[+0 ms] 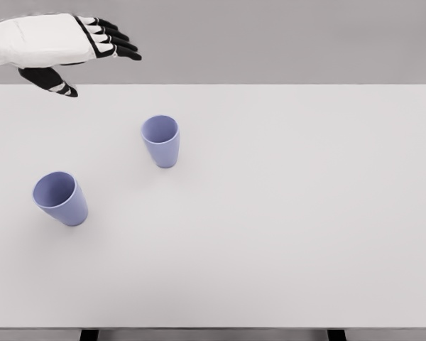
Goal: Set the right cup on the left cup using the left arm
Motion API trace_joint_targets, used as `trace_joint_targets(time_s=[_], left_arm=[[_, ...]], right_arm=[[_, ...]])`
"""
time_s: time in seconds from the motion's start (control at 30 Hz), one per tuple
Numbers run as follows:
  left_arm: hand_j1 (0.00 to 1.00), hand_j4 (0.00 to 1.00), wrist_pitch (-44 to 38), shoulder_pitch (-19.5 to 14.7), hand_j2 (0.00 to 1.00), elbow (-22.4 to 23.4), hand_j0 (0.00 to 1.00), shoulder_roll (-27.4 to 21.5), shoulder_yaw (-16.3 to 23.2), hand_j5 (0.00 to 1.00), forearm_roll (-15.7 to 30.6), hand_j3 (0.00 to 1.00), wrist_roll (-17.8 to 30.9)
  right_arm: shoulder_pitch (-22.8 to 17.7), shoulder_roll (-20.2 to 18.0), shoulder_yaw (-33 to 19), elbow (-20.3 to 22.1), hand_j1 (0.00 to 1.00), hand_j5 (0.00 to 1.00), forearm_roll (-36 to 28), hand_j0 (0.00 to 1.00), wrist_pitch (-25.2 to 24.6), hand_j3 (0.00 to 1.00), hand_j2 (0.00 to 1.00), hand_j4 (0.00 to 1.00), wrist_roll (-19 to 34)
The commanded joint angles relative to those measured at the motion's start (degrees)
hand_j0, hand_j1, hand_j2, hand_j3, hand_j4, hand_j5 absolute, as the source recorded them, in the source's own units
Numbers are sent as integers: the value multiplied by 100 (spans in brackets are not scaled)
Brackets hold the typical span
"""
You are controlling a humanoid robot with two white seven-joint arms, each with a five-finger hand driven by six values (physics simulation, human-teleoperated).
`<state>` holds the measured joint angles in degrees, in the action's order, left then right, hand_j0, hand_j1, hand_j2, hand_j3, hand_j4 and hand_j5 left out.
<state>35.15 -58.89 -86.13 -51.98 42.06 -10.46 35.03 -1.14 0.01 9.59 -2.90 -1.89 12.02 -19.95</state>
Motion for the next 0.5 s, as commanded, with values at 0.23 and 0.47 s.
trace_joint_targets(time_s=[0.23,0.47], left_arm=[[100,100,-15,-44,100,923,100,777,751,100,-527,100,-3],[100,100,-15,-79,100,932,100,1137,759,100,-448,100,-3]], right_arm=[[0,-1,-1,0,100,100,-4,100,2,100,100,100,0],[0,-1,-1,0,100,100,-4,100,2,100,100,100,0]])
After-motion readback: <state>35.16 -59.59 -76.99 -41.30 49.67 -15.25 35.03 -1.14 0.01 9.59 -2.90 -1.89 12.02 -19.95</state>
